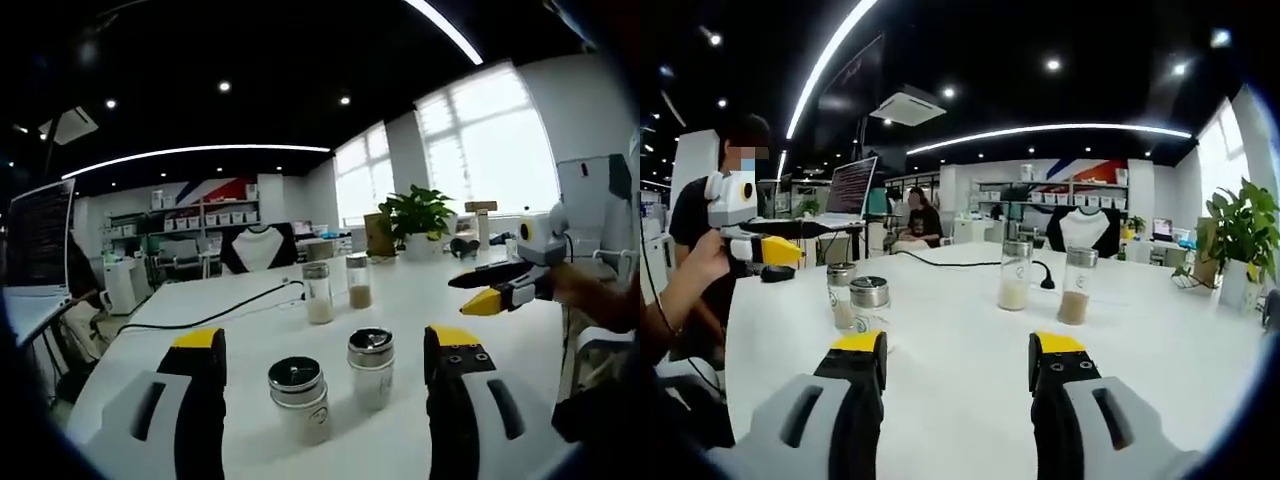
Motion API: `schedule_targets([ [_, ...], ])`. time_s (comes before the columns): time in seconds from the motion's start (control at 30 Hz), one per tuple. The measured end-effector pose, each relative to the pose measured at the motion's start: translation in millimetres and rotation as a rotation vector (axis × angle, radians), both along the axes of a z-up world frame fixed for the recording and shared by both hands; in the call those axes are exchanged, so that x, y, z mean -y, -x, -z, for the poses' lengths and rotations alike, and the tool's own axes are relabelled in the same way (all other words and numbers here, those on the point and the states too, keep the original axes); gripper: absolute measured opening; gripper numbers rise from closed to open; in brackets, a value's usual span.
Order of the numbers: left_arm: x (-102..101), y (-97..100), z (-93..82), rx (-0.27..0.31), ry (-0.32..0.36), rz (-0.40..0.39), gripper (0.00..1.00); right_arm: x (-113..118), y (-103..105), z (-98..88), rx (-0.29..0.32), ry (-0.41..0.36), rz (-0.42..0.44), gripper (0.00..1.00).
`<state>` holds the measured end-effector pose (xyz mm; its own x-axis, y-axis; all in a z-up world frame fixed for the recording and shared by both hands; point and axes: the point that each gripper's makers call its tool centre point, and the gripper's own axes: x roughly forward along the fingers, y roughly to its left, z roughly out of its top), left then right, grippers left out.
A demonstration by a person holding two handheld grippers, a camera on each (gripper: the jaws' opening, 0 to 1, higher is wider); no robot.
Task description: Rotate the seasoning bottle until the label or dispensing opening points toward the visible target arrow and the bottle remains upright within the marked orientation range
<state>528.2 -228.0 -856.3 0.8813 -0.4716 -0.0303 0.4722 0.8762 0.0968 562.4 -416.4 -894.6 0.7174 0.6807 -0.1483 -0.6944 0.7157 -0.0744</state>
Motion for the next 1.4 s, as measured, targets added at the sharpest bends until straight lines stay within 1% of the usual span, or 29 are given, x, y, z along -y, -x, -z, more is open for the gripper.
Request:
schedule_targets([
  [0.1,1.1,0.2,1.6,-0.006,-0.001,0.004,0.86,-4.2,-10.8,-9.1,0.007,0.003,-0.033,0.57],
  [0.2,2.4,0.2,2.5,-0.002,-0.005,0.004,0.86,-7.5,-24.9,-24.6,0.044,0.013,-0.055,0.57],
  [0.27,3.2,0.3,3.3,-0.003,-0.013,0.000,0.85,-9.6,-35.5,-30.0,0.062,0.033,-0.058,0.57],
  [0.33,4.0,0.6,3.1,-0.001,-0.016,-0.001,0.85,-11.1,-46.9,-30.2,0.092,0.079,-0.042,0.57],
  [0.4,4.9,0.5,3.0,0.000,-0.013,0.000,0.85,-15.2,-50.7,-28.4,0.093,0.088,-0.051,0.57],
  [0.57,5.2,-0.5,5.8,-0.010,-0.007,-0.003,0.85,-28.0,-68.0,-28.1,0.092,0.093,-0.070,0.56],
  [0.6,5.6,-0.5,7.0,-0.014,-0.008,0.000,0.85,-31.5,-68.7,-28.4,0.093,0.093,-0.074,0.56],
  [0.73,9.8,-2.0,12.3,-0.022,-0.002,0.014,0.84,-41.0,-85.7,-35.6,0.107,0.062,-0.078,0.55],
  [0.77,11.9,-2.0,14.1,-0.026,-0.004,0.020,0.84,-43.4,-91.7,-36.2,0.097,0.056,-0.075,0.55],
  [0.83,15.3,-2.0,16.1,-0.029,-0.011,0.030,0.84,-47.6,-100.6,-39.0,0.099,0.046,-0.078,0.55],
  [0.87,16.1,-1.9,16.0,-0.029,-0.012,0.034,0.84,-48.9,-104.7,-40.0,0.102,0.047,-0.076,0.55],
  [0.93,17.3,-2.0,15.3,-0.027,-0.012,0.041,0.84,-50.0,-121.4,-40.4,0.141,0.080,-0.063,0.54],
  [0.97,18.7,-2.6,14.1,-0.022,-0.013,0.050,0.83,-48.7,-124.7,-39.5,0.141,0.090,-0.053,0.54],
  [1.0,20.2,-2.4,13.8,-0.018,-0.022,0.062,0.82,-46.1,-134.7,-37.9,0.133,0.103,-0.024,0.54],
  [1.03,20.9,-2.9,12.6,-0.011,-0.026,0.067,0.80,-46.9,-136.5,-38.5,0.135,0.098,-0.028,0.54],
  [1.07,21.4,-3.4,11.9,-0.008,-0.027,0.069,0.80,-45.7,-149.4,-38.8,0.124,0.089,-0.025,0.54],
  [1.17,22.5,-6.5,9.6,-0.007,-0.029,0.072,0.82,-46.2,-162.1,-39.4,0.118,0.094,-0.016,0.54],
  [1.2,22.8,-7.3,9.2,-0.007,-0.028,0.073,0.82,-48.2,-169.1,-39.9,0.120,0.097,-0.014,0.54],
  [1.23,23.2,-8.1,8.8,-0.006,-0.027,0.073,0.83,-49.4,-173.0,-40.6,0.123,0.094,-0.015,0.54],
  [1.27,24.3,-9.8,8.5,-0.006,-0.019,0.074,0.83,-51.2,-181.1,-41.1,0.117,0.078,-0.008,0.54],
  [1.3,25.7,-10.9,8.8,-0.006,-0.015,0.076,0.83,-51.5,-186.2,-40.0,0.101,0.066,0.005,0.54],
  [1.4,32.3,-13.6,11.4,-0.012,-0.010,0.092,0.83,-58.3,-201.3,-39.8,0.089,0.058,0.011,0.54],
])
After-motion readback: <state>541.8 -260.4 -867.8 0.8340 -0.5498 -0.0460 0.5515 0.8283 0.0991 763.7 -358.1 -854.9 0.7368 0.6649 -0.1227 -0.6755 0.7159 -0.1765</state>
